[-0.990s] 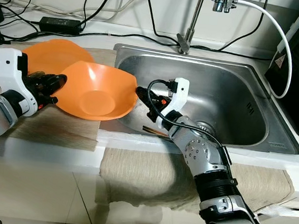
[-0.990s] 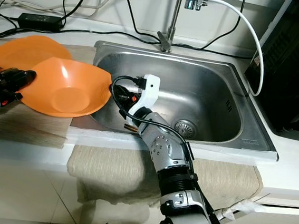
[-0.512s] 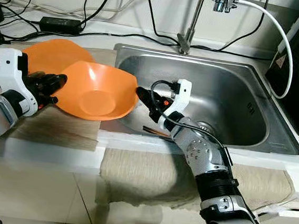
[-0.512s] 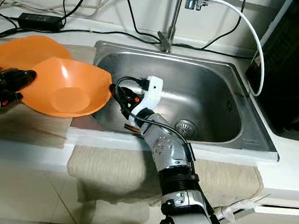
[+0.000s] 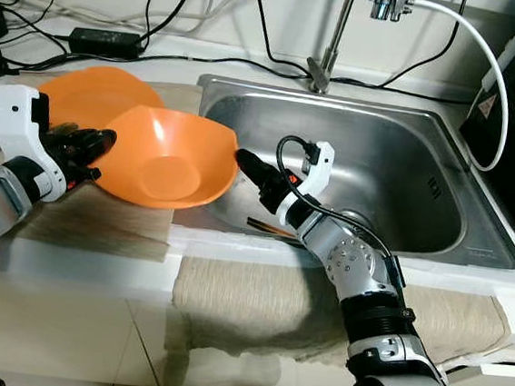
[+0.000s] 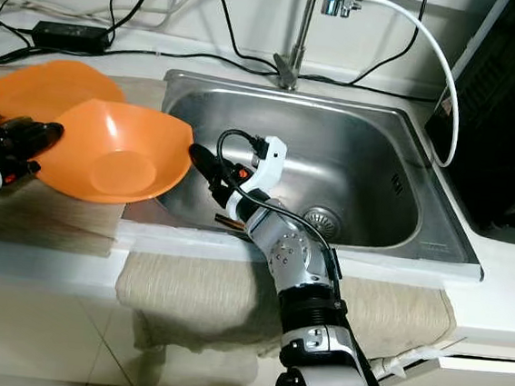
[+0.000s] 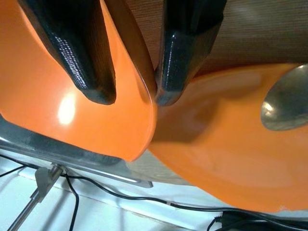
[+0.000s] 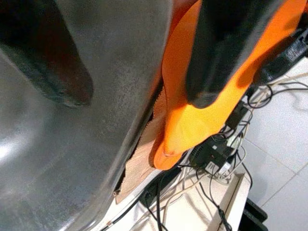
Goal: Kitchen organization
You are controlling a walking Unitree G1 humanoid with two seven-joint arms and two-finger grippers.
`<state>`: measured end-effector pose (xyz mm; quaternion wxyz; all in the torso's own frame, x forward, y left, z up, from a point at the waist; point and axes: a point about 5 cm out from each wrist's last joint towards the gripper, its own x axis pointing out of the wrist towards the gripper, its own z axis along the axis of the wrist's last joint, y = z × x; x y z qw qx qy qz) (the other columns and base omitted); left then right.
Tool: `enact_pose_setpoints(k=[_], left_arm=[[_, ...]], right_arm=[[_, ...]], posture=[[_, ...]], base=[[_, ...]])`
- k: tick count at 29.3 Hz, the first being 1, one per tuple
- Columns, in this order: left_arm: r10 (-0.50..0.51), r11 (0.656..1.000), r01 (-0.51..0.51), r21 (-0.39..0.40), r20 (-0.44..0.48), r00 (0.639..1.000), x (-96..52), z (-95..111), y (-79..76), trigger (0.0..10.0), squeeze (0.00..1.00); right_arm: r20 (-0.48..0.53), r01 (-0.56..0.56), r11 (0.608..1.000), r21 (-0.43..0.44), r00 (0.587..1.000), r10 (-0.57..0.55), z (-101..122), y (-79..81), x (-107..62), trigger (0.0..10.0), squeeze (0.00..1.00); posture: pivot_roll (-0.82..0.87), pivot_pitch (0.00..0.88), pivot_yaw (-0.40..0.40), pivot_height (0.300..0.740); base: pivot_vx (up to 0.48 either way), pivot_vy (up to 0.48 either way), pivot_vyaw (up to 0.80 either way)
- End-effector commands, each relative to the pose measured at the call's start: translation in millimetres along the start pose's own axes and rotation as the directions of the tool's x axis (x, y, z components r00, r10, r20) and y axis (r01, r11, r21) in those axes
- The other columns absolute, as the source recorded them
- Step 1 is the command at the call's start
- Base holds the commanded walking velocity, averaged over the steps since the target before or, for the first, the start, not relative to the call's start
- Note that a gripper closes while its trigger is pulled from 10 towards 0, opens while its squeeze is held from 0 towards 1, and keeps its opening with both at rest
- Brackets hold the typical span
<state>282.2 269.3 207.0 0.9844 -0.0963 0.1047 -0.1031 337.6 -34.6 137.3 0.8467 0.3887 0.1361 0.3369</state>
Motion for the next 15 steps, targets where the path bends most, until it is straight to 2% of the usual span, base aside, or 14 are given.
enact_pose_setpoints(k=[1,10,11,12,13,14,15], left_arm=[[-0.051,0.999,0.050,-0.016,-0.048,0.998,4.4,-11,-10.2,0.0,0.74],[-0.054,0.998,0.053,-0.017,-0.046,0.997,5.5,-11,-11.4,0.0,0.74],[-0.055,0.998,0.054,-0.018,-0.047,0.997,6.0,-11,-11.8,0.0,0.74],[-0.055,0.998,0.054,-0.018,-0.047,0.997,6.0,-11,-11.8,0.0,0.74],[-0.055,0.998,0.055,-0.020,-0.047,0.997,6.4,-11,-12.1,0.0,0.75],[-0.056,0.998,0.056,-0.020,-0.047,0.997,6.6,-12,-12.4,0.0,0.74],[-0.056,0.998,0.056,-0.020,-0.047,0.997,6.6,-12,-12.4,0.0,0.74]], right_arm=[[-0.038,-0.135,0.989,0.065,0.990,0.137,-18,46.1,30.5,10.0,1.00],[-0.020,-0.201,0.972,0.119,0.979,0.204,-16,60.7,37.9,10.0,1.00],[-0.015,-0.238,0.965,0.108,0.970,0.241,-14,68.8,40.3,10.0,1.00],[-0.015,-0.238,0.965,0.108,0.970,0.241,-14,68.8,40.3,10.0,1.00],[-0.011,-0.251,0.964,0.088,0.967,0.253,-12,72.3,41.9,10.0,0.89],[0.000,-0.265,0.962,0.073,0.964,0.265,-9,75.4,42.6,10.0,0.00],[0.000,-0.265,0.962,0.073,0.964,0.265,-9,75.4,42.6,10.0,0.00]], posture=[[0.22,0.007,-0.063,0.740],[0.23,0.009,-0.066,0.740],[0.23,0.009,-0.067,0.740],[0.23,0.009,-0.067,0.740],[0.23,0.009,-0.066,0.740],[0.23,0.009,-0.066,0.740],[0.23,0.009,-0.066,0.740]], base=[[0.000,0.000,0.00],[0.000,0.000,0.00],[0.000,0.000,0.00],[0.000,0.000,0.00],[0.000,0.000,0.00],[0.000,0.000,0.00],[0.000,0.000,0.00]])
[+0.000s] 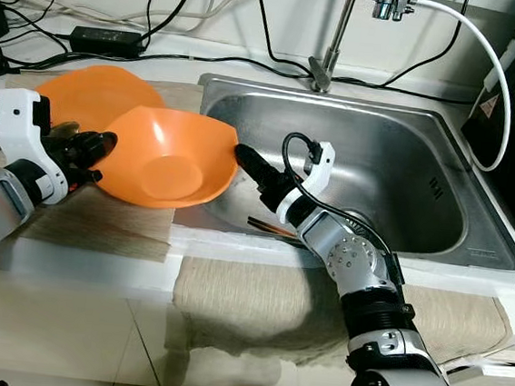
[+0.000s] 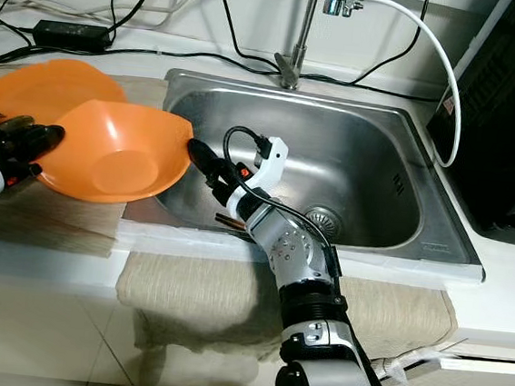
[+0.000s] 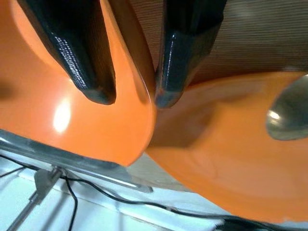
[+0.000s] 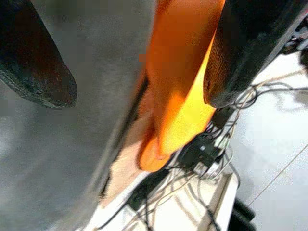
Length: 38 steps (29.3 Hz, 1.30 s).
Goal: Kitchen organization
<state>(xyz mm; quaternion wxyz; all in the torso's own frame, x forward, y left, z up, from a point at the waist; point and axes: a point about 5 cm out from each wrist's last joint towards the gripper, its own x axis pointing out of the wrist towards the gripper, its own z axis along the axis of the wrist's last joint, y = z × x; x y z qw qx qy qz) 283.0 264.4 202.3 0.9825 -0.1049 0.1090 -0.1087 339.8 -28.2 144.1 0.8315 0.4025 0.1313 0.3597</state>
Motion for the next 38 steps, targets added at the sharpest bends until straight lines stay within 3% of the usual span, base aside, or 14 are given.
enact_pose_setpoints(k=[1,5,9,15,16,22,38], left_arm=[[-0.044,0.999,0.044,-0.003,-0.041,0.998,4.3,-7,-9.0,0.0,0.74],[-0.047,0.999,0.046,-0.005,-0.041,0.998,5.3,-7,-9.9,0.0,0.74],[-0.047,0.999,0.047,-0.005,-0.041,0.998,5.6,-8,-10.2,0.0,0.74],[-0.048,0.999,0.048,-0.003,-0.042,0.998,6.1,-8,-11.0,0.0,0.74],[-0.049,0.999,0.048,-0.003,-0.042,0.998,6.0,-8,-11.1,0.0,0.74],[-0.044,0.999,0.044,-0.003,-0.040,0.998,4.8,-9,-10.9,0.0,0.73],[-0.037,0.999,0.037,0.007,-0.042,0.998,5.4,-8,-9.6,0.0,0.72]], right_arm=[[0.007,-0.220,0.975,0.026,0.976,0.220,-11,68.8,41.3,10.0,0.00],[0.025,-0.268,0.964,0.005,0.963,0.267,-3,81.4,44.5,10.0,0.00],[0.022,-0.271,0.962,0.007,0.962,0.271,-4,82.0,45.2,10.0,0.00],[-0.026,-0.191,0.981,0.043,0.981,0.193,-18,72.3,50.9,9.9,0.00],[-0.026,-0.178,0.983,0.052,0.983,0.179,-20,69.1,50.5,0.0,0.00],[-0.035,-0.130,0.988,0.082,0.990,0.133,-27,57.8,47.0,0.0,0.00],[-0.050,-0.089,0.994,0.065,0.994,0.093,-31,47.5,43.5,0.0,0.00]], posture=[[0.23,0.010,-0.066,0.740],[0.23,0.011,-0.068,0.740],[0.23,0.011,-0.069,0.740],[0.23,0.010,-0.070,0.740],[0.23,0.010,-0.070,0.740],[0.23,0.007,-0.076,0.740],[0.23,0.002,-0.075,0.740]], base=[[0.000,0.000,0.00],[0.000,0.000,0.00],[0.000,0.000,0.00],[0.000,0.000,0.00],[0.000,0.000,0.00],[0.000,0.000,0.00],[0.000,0.000,0.00]])
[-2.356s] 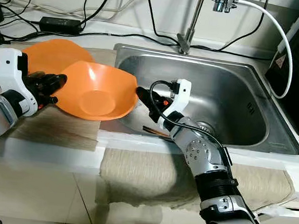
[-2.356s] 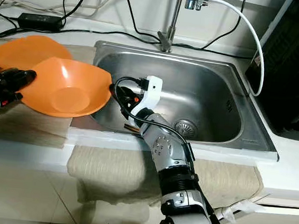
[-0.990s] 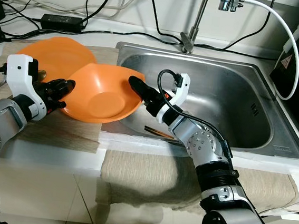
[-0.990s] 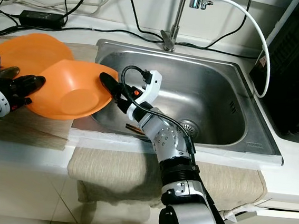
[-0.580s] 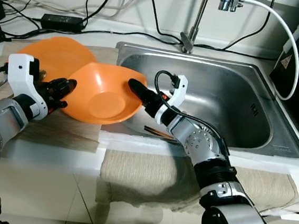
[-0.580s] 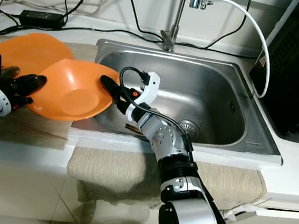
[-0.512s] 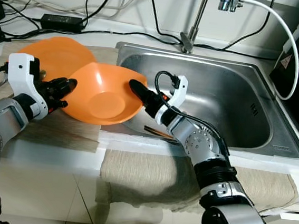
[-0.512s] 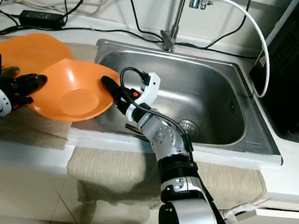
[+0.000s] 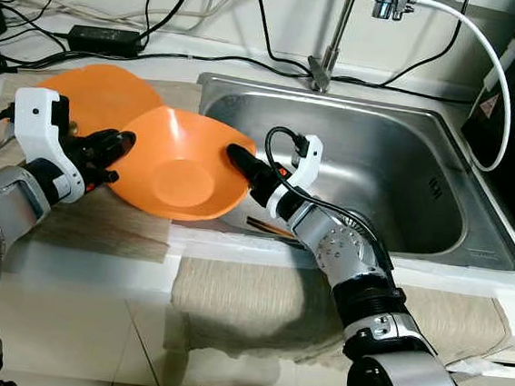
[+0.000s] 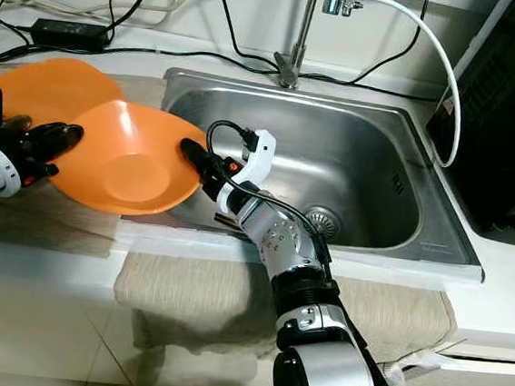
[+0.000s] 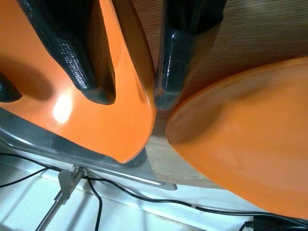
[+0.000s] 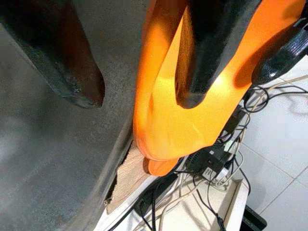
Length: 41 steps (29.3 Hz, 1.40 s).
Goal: Kitchen organization
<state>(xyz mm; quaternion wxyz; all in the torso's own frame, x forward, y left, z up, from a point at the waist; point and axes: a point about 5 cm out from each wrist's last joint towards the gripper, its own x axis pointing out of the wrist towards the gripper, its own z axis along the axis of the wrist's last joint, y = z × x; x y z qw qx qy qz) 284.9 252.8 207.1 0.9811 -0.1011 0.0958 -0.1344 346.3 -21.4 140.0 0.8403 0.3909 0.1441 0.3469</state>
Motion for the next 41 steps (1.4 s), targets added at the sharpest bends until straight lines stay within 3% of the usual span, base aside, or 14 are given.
enact_pose_setpoints(k=[1,10,11,12,15,16,24,25,26,27,32,41], left_arm=[[0.013,1.000,-0.014,-0.007,-0.062,0.998,1.8,-11,1.9,0.0,0.71],[0.009,1.000,-0.008,0.028,-0.063,0.998,3.0,-10,1.4,0.0,0.66],[0.013,0.999,-0.010,0.039,-0.065,0.998,3.4,-10,1.2,0.0,0.59],[0.025,0.999,-0.022,0.044,-0.065,0.998,4.0,-11,1.8,0.0,0.00],[0.035,0.998,-0.031,0.057,-0.067,0.997,4.9,-11,2.9,0.0,0.00],[0.048,0.996,-0.043,0.076,-0.071,0.996,6.0,-11,3.9,10.0,0.00],[0.075,0.995,-0.072,0.075,-0.039,0.996,9.2,-12,3.1,10.0,0.00],[0.081,0.993,-0.078,0.085,-0.031,0.996,9.9,-11,3.2,10.0,0.68],[0.085,0.992,-0.082,0.092,-0.027,0.996,10.4,-11,3.4,10.0,0.68],[0.089,0.992,-0.087,0.096,-0.017,0.996,10.7,-10,3.3,10.0,1.00],[0.076,0.989,-0.082,0.126,0.051,0.996,5.1,3,1.6,10.0,1.00],[0.141,0.968,-0.172,0.181,0.173,0.975,-14.5,21,12.3,10.0,1.00]], right_arm=[[-0.031,-0.131,0.988,0.078,0.991,0.134,-27,52.7,32.9,0.0,0.00],[-0.030,-0.129,0.989,0.070,0.991,0.131,-28,52.0,32.5,0.0,0.00],[-0.030,-0.126,0.990,0.065,0.991,0.128,-28,51.1,32.3,0.0,0.00],[-0.029,-0.123,0.990,0.062,0.992,0.125,-28,50.7,32.1,0.0,0.00],[-0.028,-0.119,0.991,0.056,0.992,0.121,-28,49.9,31.7,0.0,0.00],[-0.027,-0.114,0.992,0.051,0.993,0.116,-28,48.3,31.0,0.0,0.00],[-0.028,-0.104,0.994,0.038,0.994,0.105,-28,45.7,30.3,0.0,0.00],[-0.028,-0.104,0.994,0.037,0.994,0.105,-28,45.7,30.3,0.0,0.00],[-0.028,-0.104,0.994,0.036,0.994,0.105,-28,45.7,30.4,0.0,0.00],[-0.029,-0.103,0.994,0.034,0.994,0.104,-28,45.6,30.5,0.0,0.00],[-0.028,-0.096,0.995,0.022,0.995,0.097,-28,44.6,30.4,0.0,0.00],[-0.023,-0.074,0.997,-0.034,0.997,0.074,-26,38.6,28.4,0.0,0.00]], posture=[[0.23,0.000,-0.074,0.740],[0.23,0.000,-0.072,0.740],[0.23,0.000,-0.072,0.740],[0.23,0.000,-0.072,0.740],[0.23,0.000,-0.071,0.740],[0.23,0.000,-0.073,0.740],[0.22,0.000,-0.073,0.740],[0.23,0.000,-0.073,0.740],[0.22,0.000,-0.072,0.740],[0.23,0.000,-0.074,0.740],[0.22,0.000,-0.069,0.740],[0.23,0.003,-0.071,0.740]], base=[[0.000,0.000,0.00],[0.000,0.000,0.00],[0.000,0.000,0.00],[0.000,0.000,0.00],[0.000,0.000,0.00],[0.000,0.000,0.00],[0.000,0.000,0.00],[0.000,0.000,0.00],[0.000,0.000,0.00],[0.000,0.000,0.00],[0.000,0.000,0.00],[0.000,0.000,0.00]])
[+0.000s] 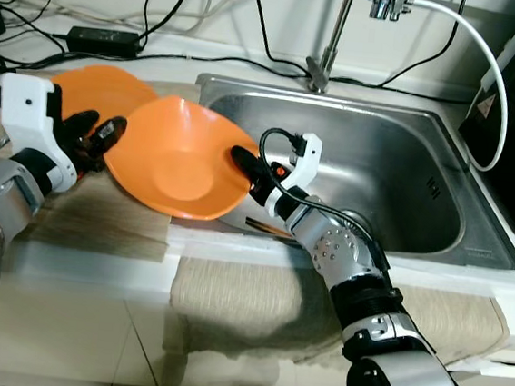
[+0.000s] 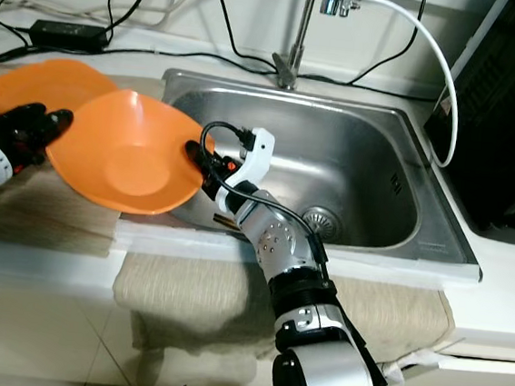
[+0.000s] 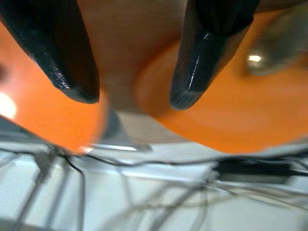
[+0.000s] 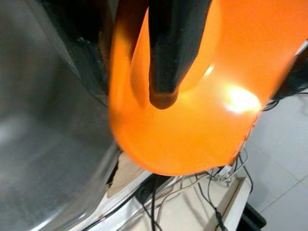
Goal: Kitchen organization
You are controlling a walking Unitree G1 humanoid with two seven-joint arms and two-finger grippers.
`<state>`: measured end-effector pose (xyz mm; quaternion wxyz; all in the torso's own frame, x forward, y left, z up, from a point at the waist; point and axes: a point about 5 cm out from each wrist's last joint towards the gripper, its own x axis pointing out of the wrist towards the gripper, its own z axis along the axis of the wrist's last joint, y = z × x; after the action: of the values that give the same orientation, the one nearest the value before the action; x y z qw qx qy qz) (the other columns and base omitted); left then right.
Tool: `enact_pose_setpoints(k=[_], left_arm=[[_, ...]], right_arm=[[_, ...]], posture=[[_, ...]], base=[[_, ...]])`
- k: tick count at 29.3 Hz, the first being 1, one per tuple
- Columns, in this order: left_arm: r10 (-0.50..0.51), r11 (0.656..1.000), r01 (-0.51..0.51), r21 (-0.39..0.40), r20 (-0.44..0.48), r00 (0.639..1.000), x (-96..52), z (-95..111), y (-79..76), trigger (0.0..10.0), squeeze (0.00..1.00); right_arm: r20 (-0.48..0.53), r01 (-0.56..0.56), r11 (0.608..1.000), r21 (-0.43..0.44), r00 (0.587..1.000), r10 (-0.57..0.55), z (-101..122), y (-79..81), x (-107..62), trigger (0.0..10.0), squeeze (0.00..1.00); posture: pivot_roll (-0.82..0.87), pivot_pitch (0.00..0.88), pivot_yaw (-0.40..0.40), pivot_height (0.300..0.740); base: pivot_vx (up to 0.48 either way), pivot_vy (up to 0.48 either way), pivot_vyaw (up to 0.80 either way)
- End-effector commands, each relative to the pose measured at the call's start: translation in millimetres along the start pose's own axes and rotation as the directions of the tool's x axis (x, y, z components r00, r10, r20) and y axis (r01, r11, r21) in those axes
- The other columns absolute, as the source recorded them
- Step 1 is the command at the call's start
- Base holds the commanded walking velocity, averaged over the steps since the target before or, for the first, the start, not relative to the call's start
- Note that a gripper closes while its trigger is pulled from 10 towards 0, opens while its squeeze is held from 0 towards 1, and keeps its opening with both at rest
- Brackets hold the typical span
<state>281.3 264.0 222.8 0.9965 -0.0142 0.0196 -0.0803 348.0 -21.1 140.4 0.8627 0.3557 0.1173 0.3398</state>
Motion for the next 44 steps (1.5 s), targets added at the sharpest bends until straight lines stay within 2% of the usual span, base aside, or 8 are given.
enact_pose_setpoints(k=[1,4,5,13,15,22,36,44], left_arm=[[0.062,0.998,-0.062,0.013,0.045,0.997,-6.9,9,11.4,10.0,1.00],[0.045,0.999,-0.046,0.018,0.053,0.998,-12.0,12,11.3,10.0,1.00],[0.033,0.999,-0.034,0.013,0.052,0.998,-16.6,12,9.3,10.0,0.00],[0.048,0.996,-0.037,-0.085,0.126,0.991,-30.3,4,1.5,10.0,0.00],[0.064,0.991,-0.041,-0.131,0.174,0.983,-37.8,-14,-23.8,10.0,0.00],[0.050,0.979,-0.019,-0.205,0.147,0.988,-41.3,-40,-66.2,10.0,0.00],[0.270,0.960,-0.253,-0.122,0.150,0.951,-66.9,-43,-28.9,10.0,0.00],[0.233,0.958,-0.215,-0.191,0.081,0.969,-73.1,-68,-54.7,10.0,0.00]], right_arm=[[-0.048,-0.091,0.994,0.054,0.994,0.094,-24,41.4,25.2,0.0,0.00],[-0.046,-0.090,0.995,0.046,0.995,0.092,-23,40.6,25.2,0.0,0.00],[-0.044,-0.091,0.995,0.038,0.995,0.093,-23,40.6,25.2,0.0,0.00],[-0.035,-0.085,0.996,0.023,0.996,0.086,-22,39.4,25.1,0.0,0.00],[-0.014,-0.098,0.995,-0.027,0.995,0.098,-15,41.0,25.3,0.0,0.00],[0.061,-0.076,0.986,-0.145,0.994,0.086,6,38.4,23.0,0.0,0.00],[0.132,0.038,0.970,-0.239,0.991,-0.006,26,11.2,10.4,0.0,0.00],[0.183,0.128,0.948,-0.292,0.980,-0.076,44,-6.0,5.0,0.0,0.00]], posture=[[0.24,0.004,-0.075,0.740],[0.24,0.004,-0.075,0.740],[0.25,0.004,-0.072,0.740],[0.26,0.006,-0.076,0.740],[0.26,0.009,-0.076,0.740],[0.25,0.010,-0.076,0.740],[0.27,0.008,-0.060,0.740],[0.27,0.009,-0.070,0.740]], base=[[0.000,0.000,0.00],[0.000,0.000,0.00],[0.000,0.000,0.00],[0.000,0.000,0.00],[0.000,0.000,0.00],[0.000,0.000,0.00],[0.000,0.000,0.00],[0.000,0.000,0.00]])
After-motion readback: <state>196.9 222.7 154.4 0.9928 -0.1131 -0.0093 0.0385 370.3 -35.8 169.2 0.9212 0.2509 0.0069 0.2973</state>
